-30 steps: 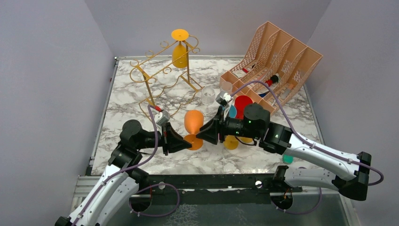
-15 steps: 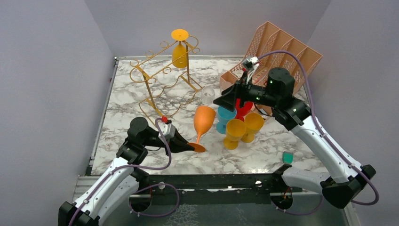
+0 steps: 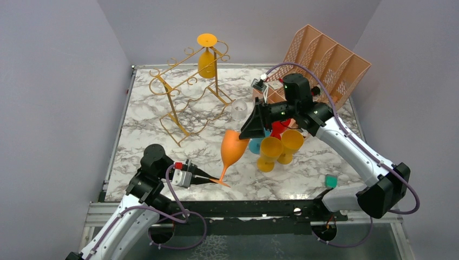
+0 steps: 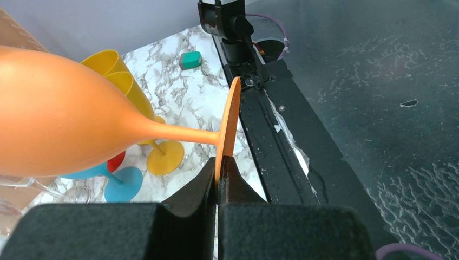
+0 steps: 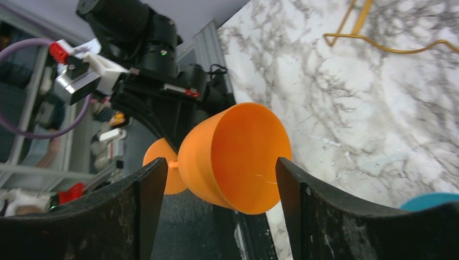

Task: Take the wine glass off the wine glass rack
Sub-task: Place the wine glass at the center of the board.

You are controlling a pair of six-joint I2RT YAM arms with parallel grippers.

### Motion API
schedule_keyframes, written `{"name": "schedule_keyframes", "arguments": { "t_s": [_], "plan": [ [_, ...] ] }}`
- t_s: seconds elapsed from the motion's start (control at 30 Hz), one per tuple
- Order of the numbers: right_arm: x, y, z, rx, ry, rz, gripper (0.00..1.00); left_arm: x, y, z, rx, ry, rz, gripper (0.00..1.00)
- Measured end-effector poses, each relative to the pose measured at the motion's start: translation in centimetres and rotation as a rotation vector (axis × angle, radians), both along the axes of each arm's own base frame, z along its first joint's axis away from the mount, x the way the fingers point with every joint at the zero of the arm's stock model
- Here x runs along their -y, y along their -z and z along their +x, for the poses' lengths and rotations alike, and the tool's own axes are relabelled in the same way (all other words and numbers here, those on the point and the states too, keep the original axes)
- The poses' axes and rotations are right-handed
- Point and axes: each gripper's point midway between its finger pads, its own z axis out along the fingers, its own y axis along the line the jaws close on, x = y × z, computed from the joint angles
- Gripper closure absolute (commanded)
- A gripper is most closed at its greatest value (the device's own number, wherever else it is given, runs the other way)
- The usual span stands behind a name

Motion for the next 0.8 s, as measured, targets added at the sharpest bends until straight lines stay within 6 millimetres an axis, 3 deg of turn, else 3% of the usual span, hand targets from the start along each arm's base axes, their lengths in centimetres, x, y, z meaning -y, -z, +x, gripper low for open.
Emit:
{"name": "schedule_keyframes", "arguments": {
  "t_s": [0.23,0.37,0.67,0.8],
  "plan": [
    [-0.3,-0.2,-1.9,-0.129,-0.132,0.038,0.58,0.0,0.3,0.0,0.018,0.001,0.002,1.0],
    [-0.4,-0.7,-2.5,-0.163,-0.184,0.067,0.63,0.0,0.6,0.1,0.028,0.002,0.007,1.0],
    [-0.6,-0.3,-2.5,-0.216,-0.216,0.07,0.79,0.0,1.0,0.1,0.064,0.01,0.01,1.0],
    [-0.6,-0.1,-2.5,-0.227,-0.224,0.069,0.95,0.0,1.2,0.2,0.073,0.011,0.012,1.0]
  ]
}}
